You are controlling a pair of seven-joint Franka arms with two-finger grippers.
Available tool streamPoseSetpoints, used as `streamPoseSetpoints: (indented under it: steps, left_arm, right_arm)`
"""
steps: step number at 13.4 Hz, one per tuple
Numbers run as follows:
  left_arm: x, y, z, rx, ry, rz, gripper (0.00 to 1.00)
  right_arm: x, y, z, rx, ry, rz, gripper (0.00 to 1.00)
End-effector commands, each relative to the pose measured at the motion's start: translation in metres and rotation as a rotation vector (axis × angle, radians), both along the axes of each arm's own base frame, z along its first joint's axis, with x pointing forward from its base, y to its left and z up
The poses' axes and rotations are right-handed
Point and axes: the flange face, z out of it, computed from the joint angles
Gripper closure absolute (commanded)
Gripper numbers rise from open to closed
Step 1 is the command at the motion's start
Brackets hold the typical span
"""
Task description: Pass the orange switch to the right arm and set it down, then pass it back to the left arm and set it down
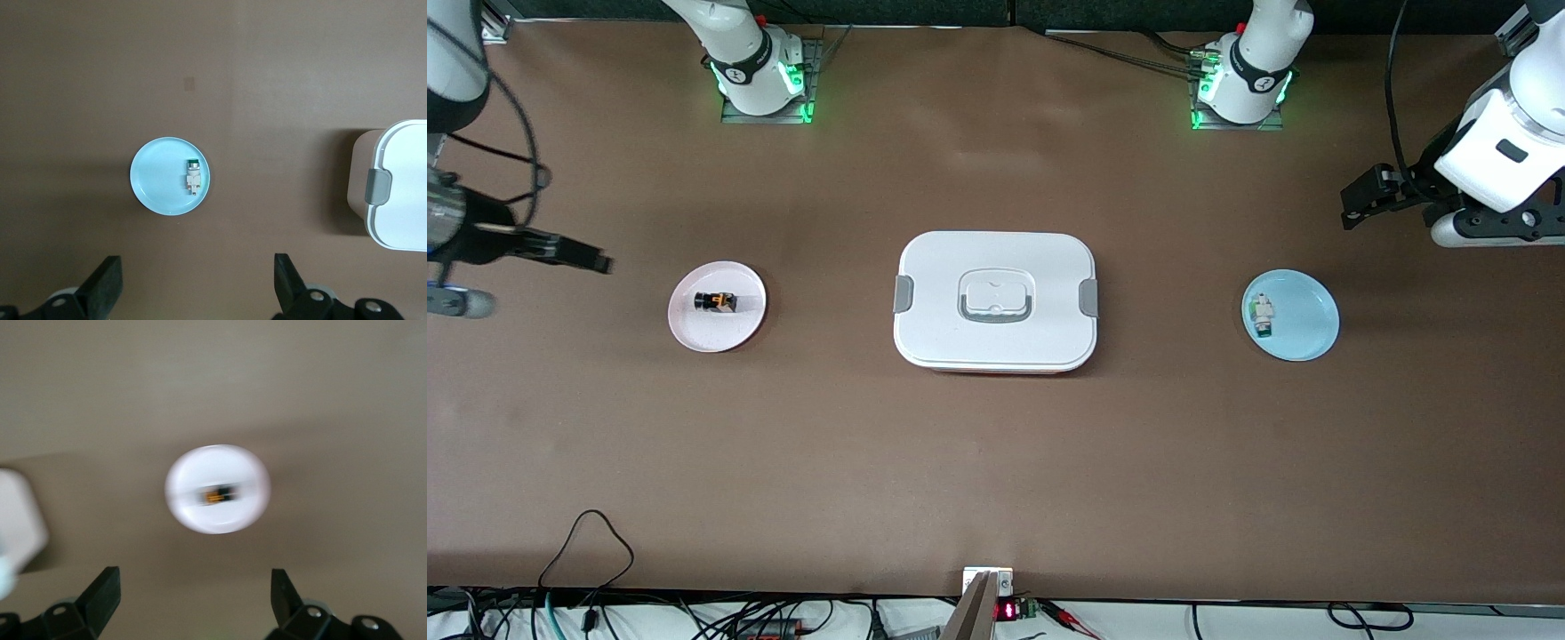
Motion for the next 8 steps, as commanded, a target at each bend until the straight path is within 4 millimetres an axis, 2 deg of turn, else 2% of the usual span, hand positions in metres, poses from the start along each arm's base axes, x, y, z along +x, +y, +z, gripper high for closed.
streamPoseSetpoints:
  steps: [1, 2, 4, 5, 8]
  left_arm:
    - [0.001, 0.001, 0.003, 0.013, -0.008, -0.025, 0.0]
    - [0.001, 0.001, 0.003, 0.013, -0.008, -0.025, 0.0]
    - [0.001, 0.003, 0.002, 0.013, -0.006, -0.022, 0.0]
    - [0.001, 0.004, 0.003, 0.013, -0.008, -0.021, 0.0]
    - [0.002, 0.004, 0.003, 0.013, -0.009, -0.019, 0.0]
  right_arm:
    - [-0.003, -0.009, 0.015, -0.091, -0.01, 0.062, 0.0]
    - [-0.004, -0.011, 0.017, -0.091, -0.011, 0.057, 0.0]
    - [-0.014, -0.013, 0.037, -0.094, -0.037, 0.05, 0.0]
    - [-0.014, -0.021, 0.036, -0.085, -0.041, 0.043, 0.0]
    - [-0.023, -0.023, 0.019, -0.03, -0.036, 0.036, 0.0]
